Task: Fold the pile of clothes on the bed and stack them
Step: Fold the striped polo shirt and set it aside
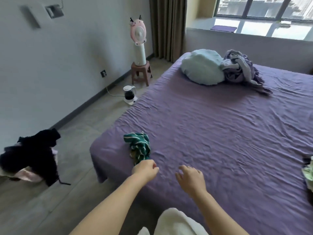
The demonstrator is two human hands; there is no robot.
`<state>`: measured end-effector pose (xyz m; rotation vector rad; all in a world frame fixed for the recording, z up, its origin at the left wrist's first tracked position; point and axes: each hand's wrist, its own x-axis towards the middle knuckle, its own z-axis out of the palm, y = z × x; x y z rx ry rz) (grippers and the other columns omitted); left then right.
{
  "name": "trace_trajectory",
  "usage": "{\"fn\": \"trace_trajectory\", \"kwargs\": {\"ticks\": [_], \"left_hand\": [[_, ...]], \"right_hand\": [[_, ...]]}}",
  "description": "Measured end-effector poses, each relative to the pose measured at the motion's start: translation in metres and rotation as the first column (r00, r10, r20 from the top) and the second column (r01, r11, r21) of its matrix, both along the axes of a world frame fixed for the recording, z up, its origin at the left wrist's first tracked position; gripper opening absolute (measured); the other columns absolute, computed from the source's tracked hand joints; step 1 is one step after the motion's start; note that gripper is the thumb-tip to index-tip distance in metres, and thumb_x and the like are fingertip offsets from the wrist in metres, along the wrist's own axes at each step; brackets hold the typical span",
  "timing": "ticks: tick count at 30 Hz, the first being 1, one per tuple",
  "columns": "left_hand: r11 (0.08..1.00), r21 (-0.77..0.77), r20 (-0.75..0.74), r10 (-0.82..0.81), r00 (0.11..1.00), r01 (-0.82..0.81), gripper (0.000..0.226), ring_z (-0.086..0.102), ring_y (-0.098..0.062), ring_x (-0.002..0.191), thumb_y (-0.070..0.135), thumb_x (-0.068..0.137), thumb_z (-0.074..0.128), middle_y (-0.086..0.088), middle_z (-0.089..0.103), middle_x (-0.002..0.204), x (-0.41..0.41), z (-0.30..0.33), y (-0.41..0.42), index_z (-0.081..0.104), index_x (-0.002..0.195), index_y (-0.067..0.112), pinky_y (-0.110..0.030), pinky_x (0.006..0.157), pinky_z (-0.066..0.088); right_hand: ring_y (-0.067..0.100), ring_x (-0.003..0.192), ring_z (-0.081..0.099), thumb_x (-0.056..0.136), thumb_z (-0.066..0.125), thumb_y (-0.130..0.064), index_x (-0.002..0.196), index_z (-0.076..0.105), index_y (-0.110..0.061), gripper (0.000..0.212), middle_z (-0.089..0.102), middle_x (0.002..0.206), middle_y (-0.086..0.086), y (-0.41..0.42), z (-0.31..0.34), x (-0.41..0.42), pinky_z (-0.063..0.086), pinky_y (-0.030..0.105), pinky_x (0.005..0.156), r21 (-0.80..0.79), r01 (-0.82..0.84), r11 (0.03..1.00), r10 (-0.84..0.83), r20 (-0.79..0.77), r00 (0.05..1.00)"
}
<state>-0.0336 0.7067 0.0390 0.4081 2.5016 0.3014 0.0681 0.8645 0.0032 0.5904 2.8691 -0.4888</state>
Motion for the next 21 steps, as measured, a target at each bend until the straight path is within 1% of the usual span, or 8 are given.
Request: {"fn": "trace_trajectory", "kwargs": {"ticks": [4, 8, 14, 18, 21], "left_hand": [[0.997, -0.042, -0.068, 0.059, 0.996, -0.062, 0.034, 0.058, -0.023, 0.113, 0.049, 0.093, 0.046, 0.001, 0.063, 0.122, -0.015, -0.001, -0.060, 0.061, 0.116, 0.030, -0.032, 0.091, 0.043], [0.989, -0.051, -0.076, 0.133, 0.988, -0.137, 0.035, 0.058, -0.021, 0.113, 0.050, 0.092, 0.046, 0.002, 0.064, 0.120, -0.031, -0.009, -0.092, 0.062, 0.115, 0.029, -0.031, 0.090, 0.042], [0.978, -0.046, -0.069, 0.202, 0.977, -0.205, 0.034, 0.060, -0.020, 0.108, 0.049, 0.093, 0.045, 0.004, 0.065, 0.117, -0.074, -0.019, -0.096, 0.062, 0.114, 0.028, -0.031, 0.086, 0.044], [0.977, -0.066, -0.062, 0.200, 0.978, -0.204, 0.031, 0.060, -0.020, 0.106, 0.044, 0.095, 0.045, 0.003, 0.065, 0.117, -0.114, -0.027, -0.086, 0.061, 0.115, 0.027, -0.031, 0.085, 0.045], [0.979, -0.065, -0.061, 0.189, 0.980, -0.193, 0.031, 0.059, -0.021, 0.108, 0.041, 0.097, 0.044, 0.002, 0.064, 0.120, -0.144, -0.035, -0.076, 0.059, 0.119, 0.027, -0.031, 0.087, 0.045]], "right_hand": [[0.020, 0.114, 0.055, 0.094, 0.040, -0.043, 0.111, 0.060, -0.024, 0.032, 0.064, 0.117, -0.004, -0.039, 0.004, -0.031, 0.034, 0.030, 0.094, 0.054, -0.158, 0.986, 0.156, 0.047, 0.987], [0.020, 0.110, 0.057, 0.094, 0.040, -0.039, 0.105, 0.062, -0.024, 0.029, 0.065, 0.112, -0.005, -0.057, 0.002, -0.059, 0.034, 0.029, 0.092, 0.054, -0.236, 0.970, 0.234, 0.042, 0.971], [0.019, 0.102, 0.058, 0.094, 0.039, -0.037, 0.100, 0.063, -0.022, 0.029, 0.066, 0.103, -0.005, -0.056, -0.006, -0.115, 0.036, 0.029, 0.088, 0.017, -0.313, 0.949, 0.313, 0.037, 0.949], [0.021, 0.100, 0.058, 0.094, 0.039, -0.037, 0.098, 0.064, -0.021, 0.030, 0.065, 0.101, -0.004, -0.045, -0.015, -0.157, 0.035, 0.026, 0.083, 0.002, -0.335, 0.942, 0.335, 0.004, 0.942], [0.021, 0.099, 0.058, 0.094, 0.039, -0.038, 0.096, 0.063, -0.021, 0.029, 0.065, 0.100, -0.004, -0.032, -0.020, -0.187, 0.036, 0.027, 0.082, -0.029, -0.323, 0.946, 0.323, 0.023, 0.946]]}}
